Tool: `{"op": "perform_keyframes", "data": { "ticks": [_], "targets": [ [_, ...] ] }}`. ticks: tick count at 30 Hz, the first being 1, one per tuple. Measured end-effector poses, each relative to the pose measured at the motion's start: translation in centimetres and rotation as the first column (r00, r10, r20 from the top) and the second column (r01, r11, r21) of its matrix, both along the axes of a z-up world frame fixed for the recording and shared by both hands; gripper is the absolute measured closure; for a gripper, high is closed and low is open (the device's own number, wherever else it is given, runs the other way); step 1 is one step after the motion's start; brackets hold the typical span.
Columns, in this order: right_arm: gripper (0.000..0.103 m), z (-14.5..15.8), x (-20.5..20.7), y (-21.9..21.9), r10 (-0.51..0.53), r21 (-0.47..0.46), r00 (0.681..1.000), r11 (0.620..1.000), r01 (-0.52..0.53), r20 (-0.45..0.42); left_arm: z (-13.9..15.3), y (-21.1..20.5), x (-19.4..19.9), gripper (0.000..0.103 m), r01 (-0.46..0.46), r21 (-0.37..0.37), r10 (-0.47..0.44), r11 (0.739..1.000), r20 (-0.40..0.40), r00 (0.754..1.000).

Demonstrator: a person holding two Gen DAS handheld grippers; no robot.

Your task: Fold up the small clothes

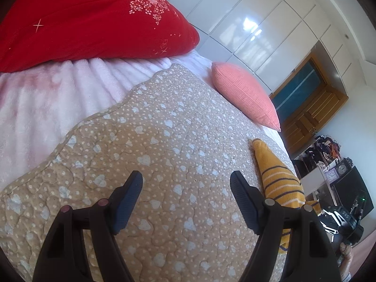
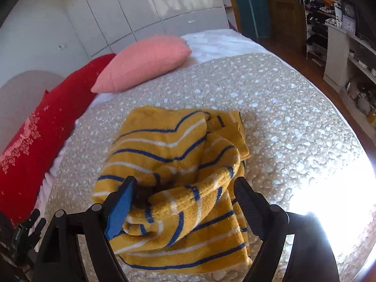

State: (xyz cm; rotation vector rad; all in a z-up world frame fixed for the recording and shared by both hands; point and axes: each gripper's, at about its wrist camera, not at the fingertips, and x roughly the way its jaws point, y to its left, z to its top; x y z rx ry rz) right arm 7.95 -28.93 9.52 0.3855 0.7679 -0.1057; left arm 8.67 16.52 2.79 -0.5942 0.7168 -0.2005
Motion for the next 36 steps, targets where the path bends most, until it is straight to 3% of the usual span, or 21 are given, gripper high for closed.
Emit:
{"op": "perform_keyframes", "data": {
  "ticks": [3,6,7,8,9,14,17,20,22,23,25,30,33,34,36],
  "targets": [
    [0.013,1.2,0.6,0.9,0.084,0.010,0.996,0.996,-0.084,0.007,-0.1,0.0,0.1,0.027,-0.005,-0.005,0.005,1.000,-0.006,1.000],
    [0.011,-0.9,2.1,2.1,0.181,0.065,0.978,0.982,-0.175,-0.102,-0.2,-0.5,0.2,0.027,0.003,0.017,-0.003,1.000,-0.012,1.000],
    [0.023,-2.1,2.4,2.4,0.199,0.069,0.968,0.979,-0.191,-0.151,-0.2,-0.7,0.1,0.027,0.003,0.030,-0.003,1.000,-0.012,1.000],
    [0.041,-3.2,2.4,2.6,0.207,0.052,0.959,0.978,-0.200,-0.195,-0.2,-0.8,0.1,0.027,-0.001,0.044,0.001,0.999,-0.012,1.000],
    [0.080,-3.8,2.1,2.6,0.211,0.041,0.952,0.977,-0.207,-0.224,-0.1,-1.0,0.0,0.027,-0.006,0.061,0.007,0.998,-0.009,1.000],
    [0.085,-3.6,-2.9,-1.8,0.108,0.084,0.979,0.992,-0.095,-0.170,-0.3,-0.4,0.1,0.027,-0.031,0.061,0.033,0.998,-0.024,0.999],
    [0.093,-5.2,-4.8,-4.7,0.025,0.086,0.974,0.996,-0.006,-0.224,-0.4,-0.5,0.4,0.027,-0.025,0.051,0.027,0.998,-0.039,0.999],
    [0.092,-7.1,-5.2,-6.3,0.002,0.102,0.961,0.994,0.027,-0.276,-0.2,-1.4,0.3,0.027,-0.009,0.086,0.011,0.996,-0.027,1.000],
    [0.074,-6.5,-5.8,-6.8,-0.025,0.121,0.973,0.991,0.054,-0.229,0.1,-2.1,0.0,0.027,-0.004,0.135,0.006,0.991,-0.012,1.000],
    [0.071,-5.8,-6.1,-7.0,-0.044,0.123,0.979,0.990,0.069,-0.197,0.2,-2.4,-0.1,0.027,-0.006,0.156,0.007,0.988,-0.007,1.000],
    [0.070,-3.7,-6.5,-6.7,-0.052,0.102,0.990,0.993,0.066,-0.131,0.2,-2.7,-0.2,0.027,-0.005,0.182,0.005,0.983,-0.003,1.000],
    [0.070,1.4,-3.9,-4.0,-0.017,-0.075,0.999,0.997,0.014,-0.029,0.1,-2.8,0.0,0.027,-0.008,0.173,0.010,0.985,-0.008,1.000],
    [0.069,2.8,-0.5,-2.8,0.036,-0.077,0.999,0.996,-0.037,-0.008,0.1,-3.0,0.0,0.027,-0.006,0.192,0.008,0.981,-0.007,1.000],
    [0.066,2.8,1.0,-2.1,0.060,-0.061,0.998,0.996,-0.062,-0.025,0.1,-3.0,0.0,0.027,-0.009,0.204,0.011,0.979,-0.010,1.000],
    [0.045,2.0,4.0,-1.5,0.052,-0.083,0.994,0.995,-0.060,-0.097,0.0,-2.9,0.1,0.027,-0.016,0.214,0.020,0.977,-0.013,1.000]
  ]
}}
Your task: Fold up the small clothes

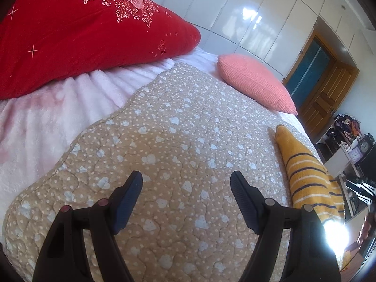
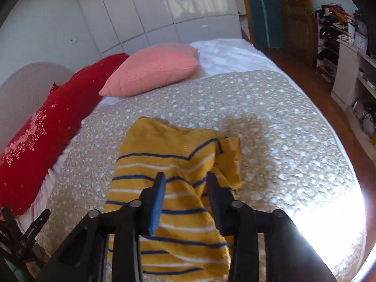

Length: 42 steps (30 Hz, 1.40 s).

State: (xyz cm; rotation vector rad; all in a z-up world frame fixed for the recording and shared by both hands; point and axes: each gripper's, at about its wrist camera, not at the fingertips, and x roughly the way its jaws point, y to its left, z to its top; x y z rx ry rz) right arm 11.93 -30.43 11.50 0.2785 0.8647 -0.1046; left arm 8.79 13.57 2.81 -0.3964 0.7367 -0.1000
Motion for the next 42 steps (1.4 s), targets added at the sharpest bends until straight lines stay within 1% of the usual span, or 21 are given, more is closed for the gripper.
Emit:
{"op": "perform_keyframes", "data": {
  "ticks": [1,4,5,6,7,8,11,15,17,19,20,21,22,24,26,29,33,36,38,40,42],
  "targets": [
    [0.036,-0.7,1.3,0.0,-0.021,-0.022,0.999,1.000,0.020,-0.028,-0.1,0.2,0.1,0.027,-0.003,-0.005,0.003,1.000,-0.003,1.000],
    [0.030,-2.8,4.0,-1.5,-0.108,-0.082,0.990,0.992,0.101,-0.089,-0.3,0.7,0.3,0.027,-0.006,-0.018,0.006,1.000,-0.011,1.000],
    [0.030,-3.8,4.6,-2.4,-0.106,-0.036,0.986,0.994,0.102,-0.126,-0.4,0.7,0.4,0.027,-0.011,-0.012,0.011,1.000,-0.013,1.000],
    [0.050,-4.7,4.8,-3.1,-0.074,0.083,0.987,0.993,0.087,-0.142,-0.4,0.8,0.5,0.027,-0.015,-0.005,0.015,1.000,-0.017,1.000],
    [0.090,-5.2,4.7,-3.8,-0.037,0.225,0.991,0.972,0.066,-0.129,-0.5,0.8,0.6,0.027,-0.019,0.001,0.019,1.000,-0.021,1.000],
    [0.090,-5.3,4.4,-4.1,-0.023,0.283,0.993,0.957,0.055,-0.113,-0.5,0.9,0.7,0.027,-0.021,0.002,0.021,1.000,-0.025,0.999],
    [0.096,-4.2,3.3,-4.7,-0.022,0.215,0.997,0.976,0.037,-0.074,-0.7,0.8,1.1,0.027,-0.022,0.016,0.023,1.000,-0.037,0.999],
    [0.096,-4.7,3.0,-6.5,-0.151,0.081,0.980,0.983,0.162,-0.129,-1.1,0.4,1.6,0.027,-0.035,0.071,0.040,0.997,-0.065,0.997],
    [0.096,-5.2,3.8,-5.7,-0.142,-0.008,0.977,0.990,0.143,-0.160,-1.5,0.2,1.9,0.027,-0.045,0.111,0.055,0.993,-0.085,0.995],
    [0.091,-5.7,4.3,-4.6,-0.124,-0.060,0.973,0.992,0.114,-0.197,-2.0,0.1,2.2,0.027,-0.048,0.131,0.063,0.990,-0.112,0.992],
    [0.089,-5.4,4.2,-4.2,-0.124,-0.090,0.974,0.990,0.108,-0.192,-2.2,0.1,2.3,0.027,-0.048,0.131,0.064,0.990,-0.122,0.990],
    [0.081,-4.8,3.9,-3.8,-0.135,-0.122,0.976,0.986,0.115,-0.170,-2.3,0.2,2.4,0.027,-0.049,0.131,0.066,0.990,-0.131,0.989],
    [0.071,-3.9,3.3,-3.4,-0.156,-0.149,0.978,0.979,0.135,-0.136,-2.5,0.3,2.4,0.027,-0.054,0.131,0.072,0.990,-0.136,0.988],
    [0.064,-1.5,1.4,-2.2,-0.164,-0.166,0.986,0.974,0.156,-0.030,-2.5,0.5,2.4,0.027,-0.060,0.128,0.078,0.990,-0.137,0.987],
    [0.061,0.4,-0.1,-0.6,-0.093,-0.154,0.995,0.983,0.098,0.041,-2.4,0.7,2.2,0.027,-0.067,0.128,0.085,0.989,-0.134,0.987],
    [0.058,1.1,-1.5,2.5,0.029,-0.124,0.997,0.992,-0.020,0.067,-1.9,1.3,1.8,0.027,-0.101,0.118,0.114,0.988,-0.105,0.988],
    [0.058,-1.5,-2.7,5.1,0.125,-0.025,0.992,0.992,-0.125,0.017,1.0,3.0,-0.6,0.027,-0.218,0.137,0.210,0.966,0.072,0.975],
    [0.058,-4.6,-4.0,3.7,0.099,0.020,0.995,0.995,-0.099,-0.012,4.4,3.9,-3.4,0.027,-0.234,0.165,0.207,0.958,0.163,0.965],
    [0.058,-6.5,-5.4,0.9,0.045,0.099,0.999,0.994,-0.045,-0.004,7.0,3.4,-5.8,0.025,-0.228,0.260,0.171,0.938,0.224,0.959],
    [0.058,-7.5,-7.4,-2.2,-0.017,0.185,1.000,0.983,0.015,0.010,9.7,2.8,-8.6,0.017,-0.240,0.335,0.150,0.911,0.271,0.951],
    [0.058,-8.0,-9.7,-5.1,-0.094,0.244,0.995,0.966,0.086,0.020,12.1,2.1,-11.7,0.005,-0.226,0.342,0.120,0.912,0.304,0.945]
  ]
}}
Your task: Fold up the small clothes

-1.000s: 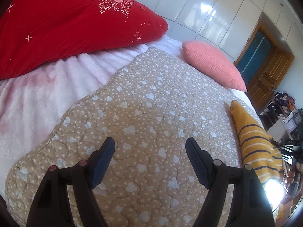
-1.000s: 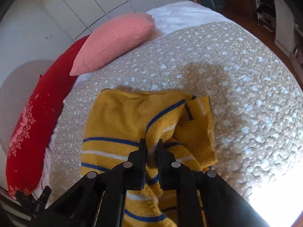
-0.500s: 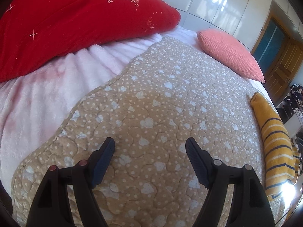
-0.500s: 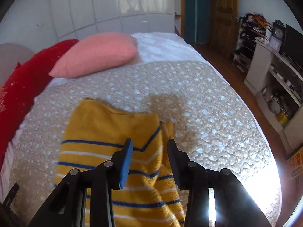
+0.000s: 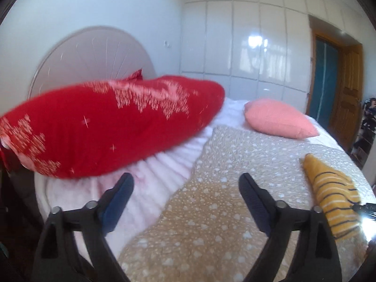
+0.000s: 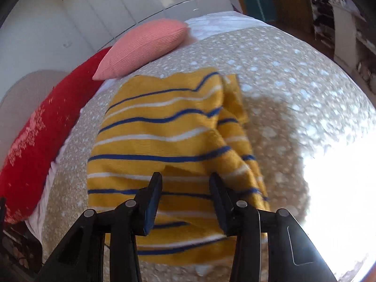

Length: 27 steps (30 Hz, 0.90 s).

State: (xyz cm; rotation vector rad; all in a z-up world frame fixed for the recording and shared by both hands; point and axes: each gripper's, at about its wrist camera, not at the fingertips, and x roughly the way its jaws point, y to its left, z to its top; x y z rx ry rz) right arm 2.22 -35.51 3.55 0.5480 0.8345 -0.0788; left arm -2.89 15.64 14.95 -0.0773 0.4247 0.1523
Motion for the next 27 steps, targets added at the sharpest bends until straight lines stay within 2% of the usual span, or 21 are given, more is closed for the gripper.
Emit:
{"op": "perform_keyframes", "data": {
  "ticks": [3,5,7,9,11,13,14,16,17,18,20,21,22,24,27],
  "targets": [
    [0.045,0.2,-3.3,-3.6,-0.101,0.048,0.995,0.994,0.101,-0.002,2.7,-2.0,-3.6,0.000,-0.010,0.040,0.008,0.999,0.060,0.998],
    [0.044,1.3,-5.8,-5.7,-0.115,0.113,0.993,0.987,0.110,0.039,4.3,-4.2,-6.4,0.000,-0.021,0.081,0.010,0.997,0.128,0.992],
    [0.044,3.9,-7.6,-6.9,-0.109,0.084,0.991,0.991,0.102,0.079,5.4,-6.4,-8.4,0.000,-0.033,0.103,0.013,0.994,0.193,0.981],
    [0.044,7.6,-9.7,-8.0,-0.096,-0.019,0.986,0.995,0.099,0.134,6.1,-8.0,-9.4,0.000,-0.036,0.106,0.011,0.994,0.224,0.975],
    [0.040,11.6,-11.5,-8.7,-0.088,-0.159,0.978,0.980,0.119,0.191,6.9,-9.9,-10.0,0.000,-0.031,0.114,0.000,0.993,0.257,0.966],
    [0.018,15.5,-13.2,-9.0,-0.082,-0.353,0.970,0.921,0.162,0.230,7.8,-11.7,-10.0,0.000,-0.025,0.130,-0.013,0.991,0.283,0.959],
    [0.014,17.0,-13.9,-8.8,-0.075,-0.450,0.970,0.876,0.176,0.232,8.0,-12.3,-9.8,0.000,-0.020,0.132,-0.018,0.991,0.281,0.960],
    [0.010,18.3,-14.9,-8.2,-0.057,-0.581,0.975,0.796,0.173,0.213,8.1,-14.3,-8.9,0.000,-0.012,0.154,-0.022,0.988,0.217,0.976],
    [0.010,18.3,-15.1,-7.7,-0.046,-0.613,0.979,0.774,0.160,0.198,7.7,-15.0,-8.5,0.000,0.027,0.153,-0.055,0.988,0.181,0.982],
    [0.009,18.0,-15.4,-7.0,-0.031,-0.626,0.982,0.767,0.142,0.185,7.0,-15.8,-7.9,0.000,0.079,0.141,-0.098,0.987,0.134,0.986],
    [0.008,16.0,-15.6,-5.3,0.008,-0.600,0.986,0.794,0.096,0.168,4.5,-17.4,-5.8,0.000,0.164,0.085,-0.161,0.983,-0.035,0.986],
    [0.007,14.5,-15.6,-4.4,0.024,-0.572,0.988,0.817,0.070,0.155,3.3,-18.0,-4.9,0.000,0.181,0.062,-0.174,0.981,-0.109,0.979],
    [0.007,12.7,-15.4,-3.4,0.037,-0.541,0.990,0.840,0.041,0.133,1.3,-18.8,-3.9,0.000,0.206,0.036,-0.196,0.978,-0.197,0.961],
    [0.007,8.5,-14.2,-1.6,0.070,-0.472,0.994,0.881,-0.024,0.081,-1.6,-19.9,-2.8,0.000,0.219,0.029,-0.200,0.975,-0.308,0.930],
    [0.008,4.1,-13.6,0.7,0.103,-0.365,0.994,0.928,-0.079,0.047,-4.6,-21.0,-2.6,0.000,0.245,0.028,-0.213,0.969,-0.408,0.888]
  ]
}}
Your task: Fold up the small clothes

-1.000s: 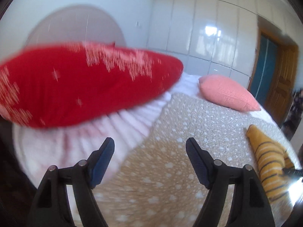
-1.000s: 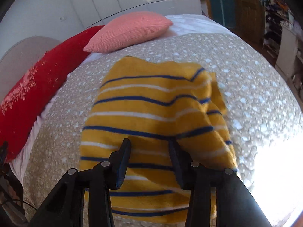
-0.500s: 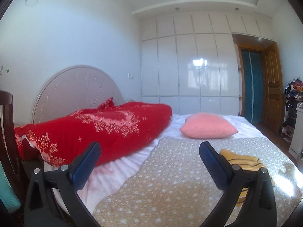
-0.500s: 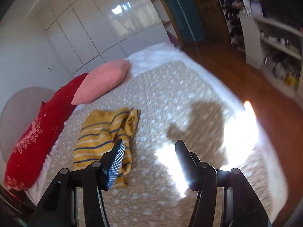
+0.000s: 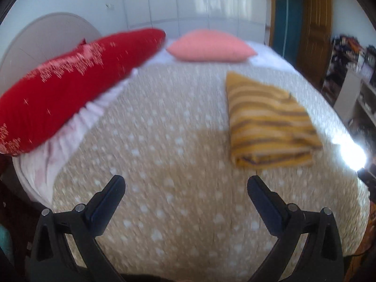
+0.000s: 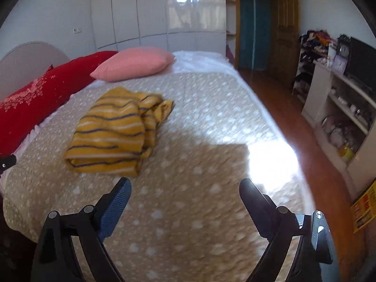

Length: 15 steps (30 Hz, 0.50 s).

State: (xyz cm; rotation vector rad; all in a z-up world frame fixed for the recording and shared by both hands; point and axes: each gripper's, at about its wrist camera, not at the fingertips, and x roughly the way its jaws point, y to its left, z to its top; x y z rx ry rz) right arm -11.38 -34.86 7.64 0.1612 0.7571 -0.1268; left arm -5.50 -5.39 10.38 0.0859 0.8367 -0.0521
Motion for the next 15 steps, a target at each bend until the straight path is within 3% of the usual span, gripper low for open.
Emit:
{"op": "perform_keyframes", "data": {
  "ticks": [3,7,15],
  "targets": [
    [0.008,-1.6,0.5,1.5,0.029,0.086,1.000,0.996,-0.028,-0.004,-1.4,-0.9,-0.6,0.000,0.026,0.034,-0.025,0.999,-0.033,0.999],
    [0.008,-2.9,1.4,4.4,0.077,0.059,0.996,0.995,-0.075,-0.040,-1.4,-1.9,-1.0,0.000,0.052,0.090,-0.051,0.995,-0.015,0.999],
    [0.008,-5.6,2.6,5.5,0.061,0.099,0.990,0.994,-0.049,-0.128,-1.5,-2.9,-0.6,0.000,0.102,0.084,-0.101,0.991,-0.015,0.995]
  ]
}}
